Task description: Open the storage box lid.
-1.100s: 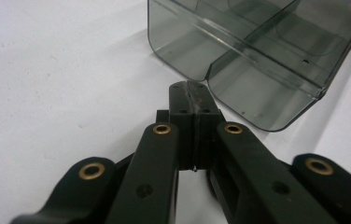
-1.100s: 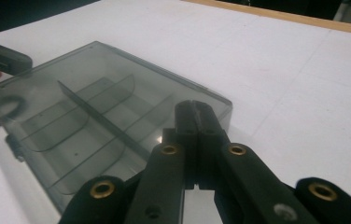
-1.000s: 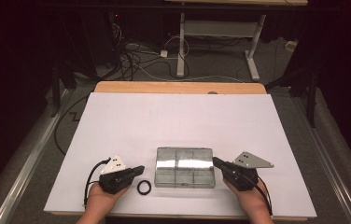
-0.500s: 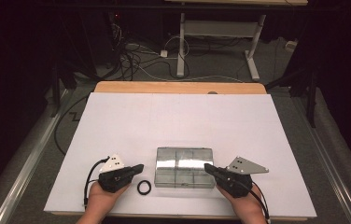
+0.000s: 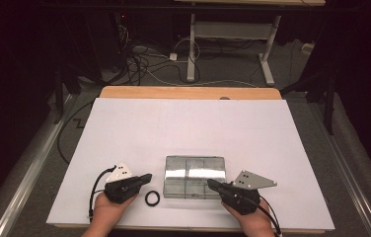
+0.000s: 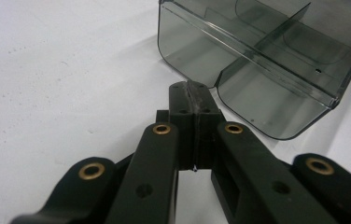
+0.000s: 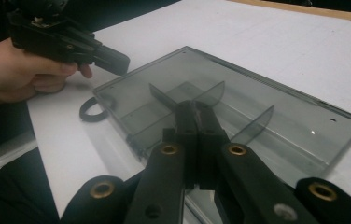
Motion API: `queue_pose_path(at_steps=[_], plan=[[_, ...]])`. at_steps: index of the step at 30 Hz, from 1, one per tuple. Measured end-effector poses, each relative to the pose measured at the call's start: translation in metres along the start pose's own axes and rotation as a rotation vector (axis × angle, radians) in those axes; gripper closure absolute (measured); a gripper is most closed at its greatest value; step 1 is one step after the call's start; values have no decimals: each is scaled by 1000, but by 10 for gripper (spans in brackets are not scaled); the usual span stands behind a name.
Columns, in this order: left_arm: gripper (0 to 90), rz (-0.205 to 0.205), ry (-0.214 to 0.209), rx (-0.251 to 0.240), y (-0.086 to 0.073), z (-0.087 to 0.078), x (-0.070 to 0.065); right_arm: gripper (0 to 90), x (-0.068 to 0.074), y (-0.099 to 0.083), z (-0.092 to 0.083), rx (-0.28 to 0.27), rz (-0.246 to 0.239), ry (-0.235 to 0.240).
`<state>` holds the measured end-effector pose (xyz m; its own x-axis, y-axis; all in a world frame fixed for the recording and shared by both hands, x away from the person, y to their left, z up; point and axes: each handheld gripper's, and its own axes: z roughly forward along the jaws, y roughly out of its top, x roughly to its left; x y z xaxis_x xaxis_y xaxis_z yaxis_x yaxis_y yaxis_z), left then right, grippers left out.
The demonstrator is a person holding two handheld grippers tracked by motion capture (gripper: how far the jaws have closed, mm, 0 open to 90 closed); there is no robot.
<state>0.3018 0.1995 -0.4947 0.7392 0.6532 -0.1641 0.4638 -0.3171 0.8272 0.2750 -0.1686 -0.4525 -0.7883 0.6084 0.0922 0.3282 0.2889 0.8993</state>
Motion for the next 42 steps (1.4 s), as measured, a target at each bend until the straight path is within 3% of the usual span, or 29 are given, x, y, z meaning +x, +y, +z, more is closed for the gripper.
queue_pose_path(at_steps=[21, 42], plan=[[877, 5, 5, 2, 0, 0, -1, 900, 24, -4, 10, 9, -29, 99], [877, -1, 0, -1, 0, 0, 0, 900, 36, -21, 28, 103, -41, 146]])
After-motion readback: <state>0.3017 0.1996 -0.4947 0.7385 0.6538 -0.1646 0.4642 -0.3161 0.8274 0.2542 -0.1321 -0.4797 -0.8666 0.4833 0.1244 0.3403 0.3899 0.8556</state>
